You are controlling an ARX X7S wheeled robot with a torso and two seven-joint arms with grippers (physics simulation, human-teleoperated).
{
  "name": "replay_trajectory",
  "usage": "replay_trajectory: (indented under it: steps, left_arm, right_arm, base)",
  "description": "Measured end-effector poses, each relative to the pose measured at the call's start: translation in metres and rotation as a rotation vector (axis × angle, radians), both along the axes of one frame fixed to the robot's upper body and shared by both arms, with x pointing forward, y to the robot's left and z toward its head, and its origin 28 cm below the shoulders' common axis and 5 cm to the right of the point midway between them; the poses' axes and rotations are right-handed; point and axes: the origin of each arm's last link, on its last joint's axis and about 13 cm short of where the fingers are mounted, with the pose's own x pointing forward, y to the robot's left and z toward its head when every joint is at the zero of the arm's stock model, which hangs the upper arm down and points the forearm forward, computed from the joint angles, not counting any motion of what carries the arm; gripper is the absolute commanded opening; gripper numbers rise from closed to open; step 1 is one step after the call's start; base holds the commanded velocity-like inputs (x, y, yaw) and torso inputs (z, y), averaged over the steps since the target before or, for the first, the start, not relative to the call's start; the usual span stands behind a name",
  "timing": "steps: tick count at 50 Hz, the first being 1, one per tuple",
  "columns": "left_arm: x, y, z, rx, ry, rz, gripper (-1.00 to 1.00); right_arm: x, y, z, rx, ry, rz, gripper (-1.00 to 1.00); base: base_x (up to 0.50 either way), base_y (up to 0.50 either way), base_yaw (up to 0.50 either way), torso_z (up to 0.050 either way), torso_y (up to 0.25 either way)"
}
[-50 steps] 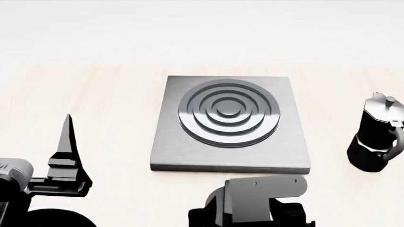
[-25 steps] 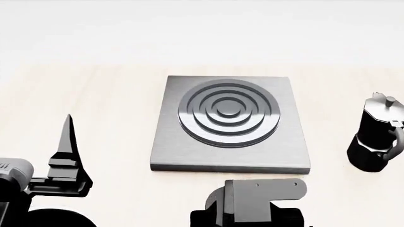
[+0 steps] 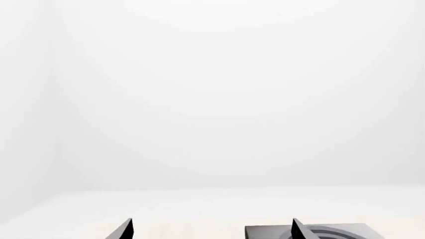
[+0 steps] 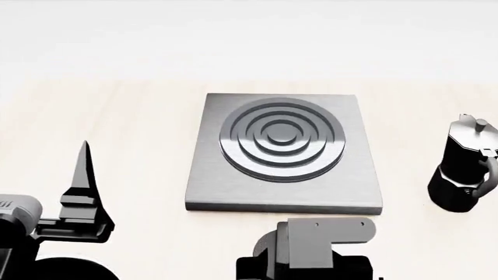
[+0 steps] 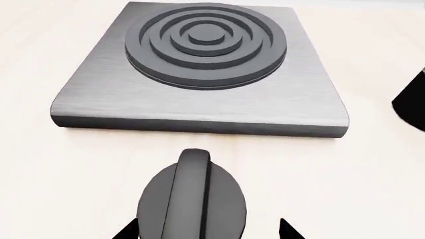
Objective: Turn on the stove.
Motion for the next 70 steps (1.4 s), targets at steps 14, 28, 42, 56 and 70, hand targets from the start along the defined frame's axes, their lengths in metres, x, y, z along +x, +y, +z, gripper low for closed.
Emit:
replay_trajectory:
  steps: [14, 28, 42, 56, 70]
  left_arm:
    - [0.000, 0.001, 0.000, -0.001, -0.001, 0.003, 1.00]
    - [0.000, 0.000, 0.000, 0.000, 0.000, 0.005, 1.00]
    - [0.000, 0.000, 0.000, 0.001, 0.001, 0.004, 1.00]
    - [0.000, 0.000, 0.000, 0.001, 0.001, 0.003, 1.00]
    - [0.001, 0.000, -0.001, 0.001, 0.001, 0.003, 1.00]
  right_arm:
    - [0.006, 0.000, -0.007, -0.010, 0.022, -0.001, 1.00]
    - [0.010, -0.001, -0.014, -0.016, 0.040, 0.001, 1.00]
    - [0.015, -0.002, -0.019, -0.013, 0.053, 0.013, 1.00]
    - [0.018, -0.004, -0.023, -0.009, 0.072, 0.019, 1.00]
    - [0.020, -0.005, -0.028, -0.006, 0.093, 0.022, 1.00]
  base:
    - [0.00, 0.00, 0.00, 0.000, 0.000]
    - [0.00, 0.00, 0.00, 0.000, 0.000]
    - [0.00, 0.00, 0.00, 0.000, 0.000]
    - [0.00, 0.00, 0.00, 0.000, 0.000]
    - [0.00, 0.00, 0.00, 0.000, 0.000]
